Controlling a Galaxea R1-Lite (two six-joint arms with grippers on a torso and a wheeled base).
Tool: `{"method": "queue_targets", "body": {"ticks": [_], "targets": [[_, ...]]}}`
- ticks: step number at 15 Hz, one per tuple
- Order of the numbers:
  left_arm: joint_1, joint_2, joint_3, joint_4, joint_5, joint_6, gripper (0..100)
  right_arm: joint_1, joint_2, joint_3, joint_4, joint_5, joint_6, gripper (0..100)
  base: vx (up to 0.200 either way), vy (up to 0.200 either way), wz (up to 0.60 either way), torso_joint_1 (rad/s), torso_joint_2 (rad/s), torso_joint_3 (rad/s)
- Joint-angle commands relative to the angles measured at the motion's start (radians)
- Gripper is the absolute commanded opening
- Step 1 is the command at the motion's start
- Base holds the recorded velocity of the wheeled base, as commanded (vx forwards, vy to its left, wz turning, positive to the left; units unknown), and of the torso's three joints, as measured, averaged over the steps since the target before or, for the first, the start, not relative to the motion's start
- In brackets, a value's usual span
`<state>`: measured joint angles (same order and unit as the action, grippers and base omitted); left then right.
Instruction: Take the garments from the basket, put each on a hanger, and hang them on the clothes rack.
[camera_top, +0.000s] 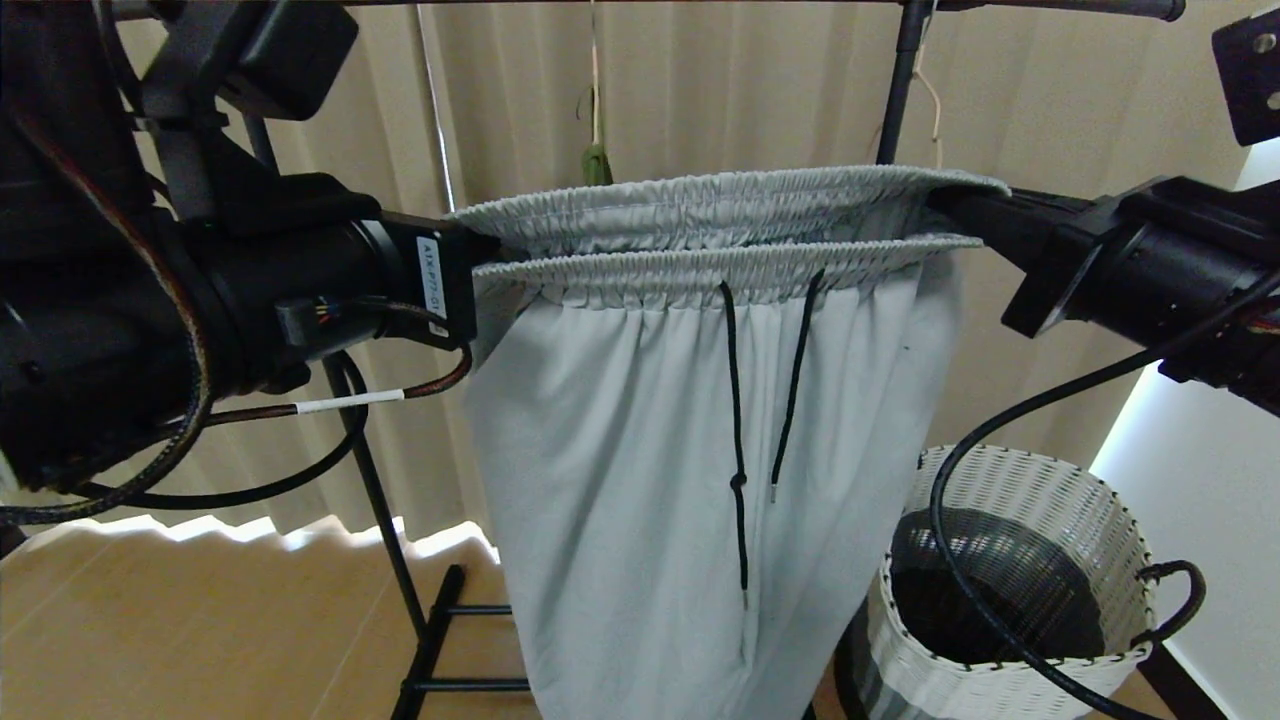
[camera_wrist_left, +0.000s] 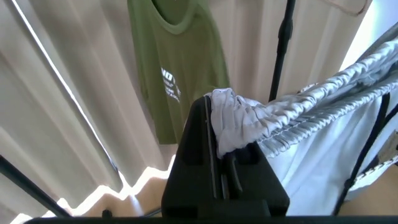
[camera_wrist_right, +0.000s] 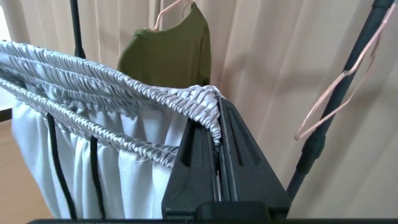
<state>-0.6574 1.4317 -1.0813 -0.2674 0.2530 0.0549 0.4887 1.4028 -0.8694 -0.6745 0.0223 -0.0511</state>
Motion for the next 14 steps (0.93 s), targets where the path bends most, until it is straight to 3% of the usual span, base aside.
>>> {"method": "queue_targets", "body": {"ticks": [1,5,10,14], "targets": [[-0.001,0.039,0.007,-0.015,0.000,-0.007,0,0.001,-0.010,0.020,0.000,-0.001,-0.003,0,0.000,0.000,0.00,0.000,0.00,0.000],[0.015,0.145,-0.075,-0.067,0.026,-0.009,0,0.001,-0.087,0.038,0.035,0.004,-0.001,0,0.000,0.000,0.00,0.000,0.00,0.000],[0.044,0.309,-0.275,-0.067,0.057,-0.015,0,0.019,-0.263,0.039,0.300,0.018,0.071,0,0.000,0.000,0.00,0.000,0.00,0.000],[0.050,0.374,-0.330,-0.067,0.092,-0.015,0,0.039,-0.334,0.069,0.414,0.154,0.109,0,0.000,0.000,0.00,0.000,0.00,0.000]]}}
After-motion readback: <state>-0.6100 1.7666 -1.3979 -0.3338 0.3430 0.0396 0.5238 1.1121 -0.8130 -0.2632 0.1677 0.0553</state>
